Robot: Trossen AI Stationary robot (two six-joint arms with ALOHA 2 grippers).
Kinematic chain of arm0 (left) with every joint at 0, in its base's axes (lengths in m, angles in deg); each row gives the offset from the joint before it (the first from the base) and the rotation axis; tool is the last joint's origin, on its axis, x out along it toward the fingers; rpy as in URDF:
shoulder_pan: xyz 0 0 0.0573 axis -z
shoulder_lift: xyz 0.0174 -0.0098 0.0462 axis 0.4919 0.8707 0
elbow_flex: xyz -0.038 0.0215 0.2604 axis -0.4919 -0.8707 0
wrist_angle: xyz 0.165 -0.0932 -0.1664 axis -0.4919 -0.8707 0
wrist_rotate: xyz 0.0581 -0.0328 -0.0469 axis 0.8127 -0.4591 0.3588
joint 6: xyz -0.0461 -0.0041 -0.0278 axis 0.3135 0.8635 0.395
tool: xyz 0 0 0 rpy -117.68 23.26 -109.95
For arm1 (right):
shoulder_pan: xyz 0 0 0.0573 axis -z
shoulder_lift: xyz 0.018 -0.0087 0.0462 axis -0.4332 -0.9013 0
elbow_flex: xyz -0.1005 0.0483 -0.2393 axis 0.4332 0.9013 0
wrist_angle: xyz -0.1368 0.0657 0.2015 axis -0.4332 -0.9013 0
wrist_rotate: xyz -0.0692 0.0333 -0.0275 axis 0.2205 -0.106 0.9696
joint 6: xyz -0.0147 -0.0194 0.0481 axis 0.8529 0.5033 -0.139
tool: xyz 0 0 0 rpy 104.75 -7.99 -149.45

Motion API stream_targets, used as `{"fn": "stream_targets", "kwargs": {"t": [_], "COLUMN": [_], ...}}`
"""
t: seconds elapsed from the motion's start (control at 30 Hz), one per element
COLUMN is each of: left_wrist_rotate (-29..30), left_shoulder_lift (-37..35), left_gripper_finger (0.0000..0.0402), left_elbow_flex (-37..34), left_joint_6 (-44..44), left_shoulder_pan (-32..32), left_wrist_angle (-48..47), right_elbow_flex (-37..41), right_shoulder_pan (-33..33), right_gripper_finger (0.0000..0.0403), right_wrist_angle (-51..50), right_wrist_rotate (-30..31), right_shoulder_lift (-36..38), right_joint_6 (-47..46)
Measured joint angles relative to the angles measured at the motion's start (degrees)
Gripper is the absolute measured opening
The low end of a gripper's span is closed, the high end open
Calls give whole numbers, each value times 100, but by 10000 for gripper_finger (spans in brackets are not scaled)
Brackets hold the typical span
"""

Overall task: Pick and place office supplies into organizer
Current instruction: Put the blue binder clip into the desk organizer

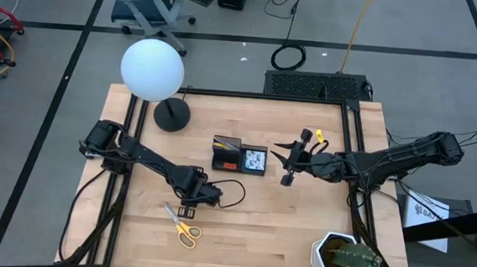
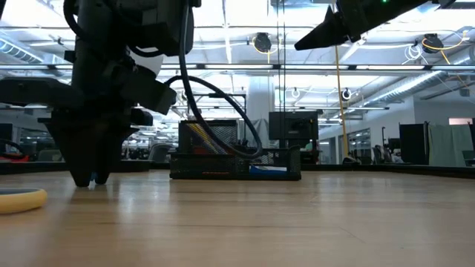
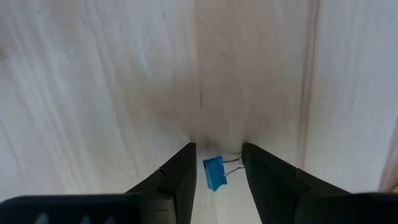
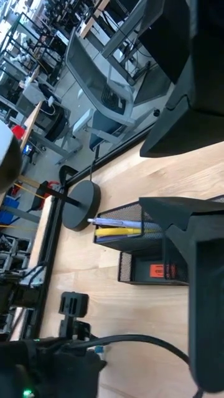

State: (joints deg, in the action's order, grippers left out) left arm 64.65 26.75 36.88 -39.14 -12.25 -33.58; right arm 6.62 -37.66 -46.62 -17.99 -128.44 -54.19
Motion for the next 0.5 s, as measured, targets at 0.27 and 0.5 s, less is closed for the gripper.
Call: {"fn": "stream_targets", "kwargs": {"t": [0.27,0.5], "left_wrist_rotate": [39,43], "left_shoulder_lift": [-13,-11], "left_gripper_finger": [143,116], "left_elbow_flex": [-17,-22], "left_joint_6": [34,64], "left_shoulder_pan": [-4,-5], "left_wrist_angle": [55,69], "right_elbow_flex": [2,2], "right_shoulder_pan": [0,0], "right_gripper_finger": [105,105], "right_wrist_angle": [-41,-41], "right_wrist_rotate": [2,0], "right_shoulder_lift": [0,0], "right_joint_6": [-28,-24]}}
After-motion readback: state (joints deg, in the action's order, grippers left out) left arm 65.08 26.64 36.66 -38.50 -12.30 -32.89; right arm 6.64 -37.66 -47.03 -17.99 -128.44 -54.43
